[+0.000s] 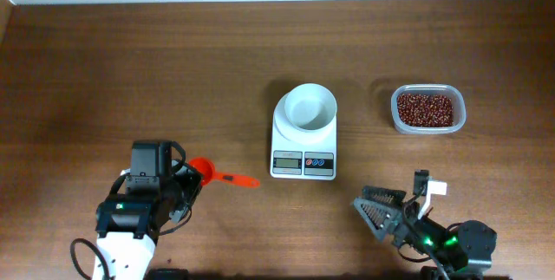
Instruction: Scoop and weigh 50g on scale
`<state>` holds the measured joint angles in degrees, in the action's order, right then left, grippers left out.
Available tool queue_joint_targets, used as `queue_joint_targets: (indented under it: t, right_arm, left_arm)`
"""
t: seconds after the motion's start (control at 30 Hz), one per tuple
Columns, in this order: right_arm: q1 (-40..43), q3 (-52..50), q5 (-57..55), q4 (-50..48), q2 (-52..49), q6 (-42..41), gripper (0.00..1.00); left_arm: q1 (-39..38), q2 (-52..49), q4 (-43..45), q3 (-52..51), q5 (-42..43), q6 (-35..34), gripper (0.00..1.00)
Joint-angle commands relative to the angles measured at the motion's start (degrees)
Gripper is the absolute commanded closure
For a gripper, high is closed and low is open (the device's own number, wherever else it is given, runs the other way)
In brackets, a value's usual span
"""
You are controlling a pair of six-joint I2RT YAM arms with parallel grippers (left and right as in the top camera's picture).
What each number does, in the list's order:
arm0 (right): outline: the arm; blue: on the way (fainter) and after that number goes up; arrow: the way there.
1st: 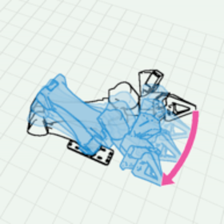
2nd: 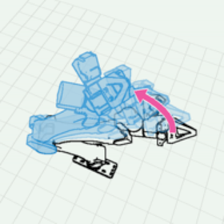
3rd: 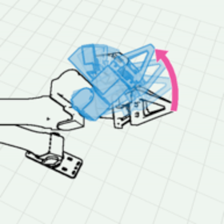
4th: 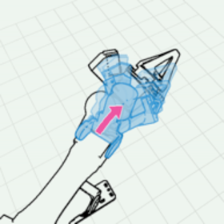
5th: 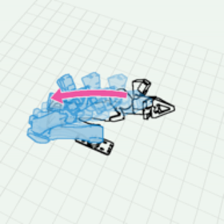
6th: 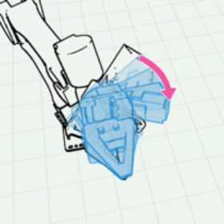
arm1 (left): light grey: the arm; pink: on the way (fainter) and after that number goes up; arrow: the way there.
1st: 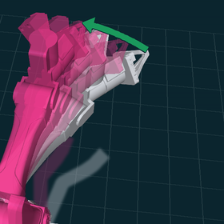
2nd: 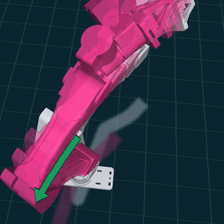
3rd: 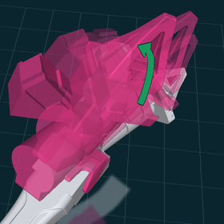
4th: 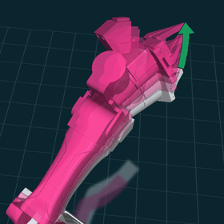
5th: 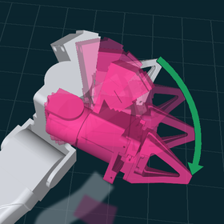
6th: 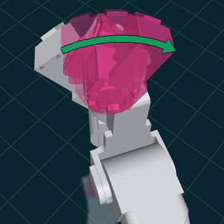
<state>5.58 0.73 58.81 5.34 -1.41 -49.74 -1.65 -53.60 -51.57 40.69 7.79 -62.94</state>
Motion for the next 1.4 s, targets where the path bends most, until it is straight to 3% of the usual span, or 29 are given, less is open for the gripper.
queue_joint_targets:
  t: [0.0, 0.23, 0.43, 0.57, 0.67, 0.77, 0.87, 1.13, 1.23, 1.37]
  right_arm:
    - [-0.3, -0.4, -5.0, -0.3, -1.0, 5.8, 0.01]
    - [-0.4, 0.6, -2.4, -4.9, -7.8, -0.3, 0.01]
    - [-1.0, 8.3, -2.0, -6.1, -25.2, 0.2, 0.01]
    - [-13.0, 12.0, -4.0, -17.2, -39.3, 0.1, 0.01]
    - [-23.7, 15.5, -11.9, -18.2, -48.5, 0.3, 0.01]
    - [-33.9, 16.9, -16.9, -30.0, -56.7, 4.7, 0.01]
    - [-38.6, 16.9, -19.7, -36.0, -62.7, 1.7, 0.01]
    - [-44.5, 16.9, -24.0, -41.2, -65.8, -0.2, 0.06]
    - [-45.4, 16.9, -25.9, -40.9, -65.8, -0.2, 0.17]
    - [-45.4, 16.9, -26.5, -40.3, -65.9, -0.2, 0.25]
  left_arm:
    - [-0.1, 0.4, -0.4, -0.1, 1.1, -1.9, 1.00]
    - [-0.1, 0.4, -0.4, -0.1, 2.5, -3.3, 1.00]
    - [-0.1, 0.4, -0.3, -0.1, 2.5, -3.5, 1.00]
    - [-0.1, 0.4, -0.2, -0.1, 2.5, -3.5, 1.00]
    - [-0.1, 0.4, -0.2, -0.1, 2.5, -3.5, 1.00]
    - [-0.1, 0.4, -0.3, -0.1, 3.5, -3.5, 1.00]
    - [-0.1, 0.4, -0.9, -0.1, 6.1, -3.5, 1.00]
    - [-6.1, -0.6, -0.8, -0.1, 7.9, -6.4, 1.00]
    - [-10.7, -4.0, -0.5, -0.1, 7.9, -10.9, 1.00]
    - [-14.4, -8.1, 3.1, -0.1, 7.9, -11.1, 1.00]
